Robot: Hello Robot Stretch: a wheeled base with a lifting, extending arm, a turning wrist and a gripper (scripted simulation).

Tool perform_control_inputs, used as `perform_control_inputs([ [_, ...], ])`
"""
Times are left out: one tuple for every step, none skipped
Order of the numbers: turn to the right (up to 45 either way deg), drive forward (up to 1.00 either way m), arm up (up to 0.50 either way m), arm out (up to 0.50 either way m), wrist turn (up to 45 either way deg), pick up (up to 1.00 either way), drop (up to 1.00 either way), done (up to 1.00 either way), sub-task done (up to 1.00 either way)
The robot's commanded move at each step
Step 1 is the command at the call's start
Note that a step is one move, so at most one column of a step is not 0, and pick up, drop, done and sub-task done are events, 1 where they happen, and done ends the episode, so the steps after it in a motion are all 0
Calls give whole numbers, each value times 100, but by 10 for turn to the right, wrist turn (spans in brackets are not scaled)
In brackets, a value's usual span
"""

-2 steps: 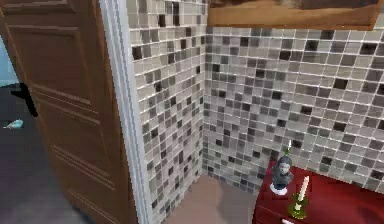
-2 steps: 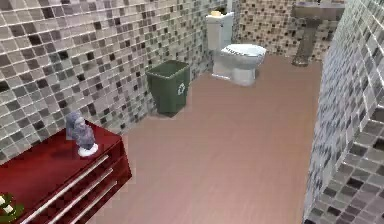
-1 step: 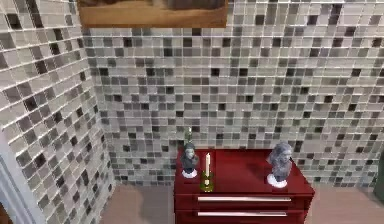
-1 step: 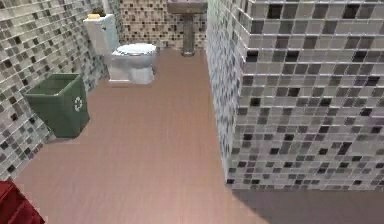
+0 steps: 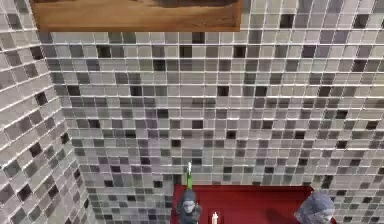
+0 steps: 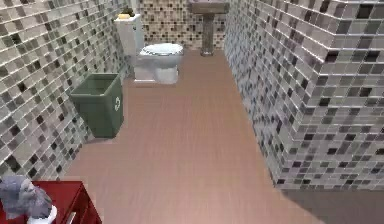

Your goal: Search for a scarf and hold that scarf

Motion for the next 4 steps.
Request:
perform_control_inputs([
  [-450,0,0,0,0,0,0,0,0],
  [-390,0,0,0,0,0,0,0,0],
  [0,0,50,0,0,0,0,0,0],
  [0,0,8,0,0,0,0,0,0],
])
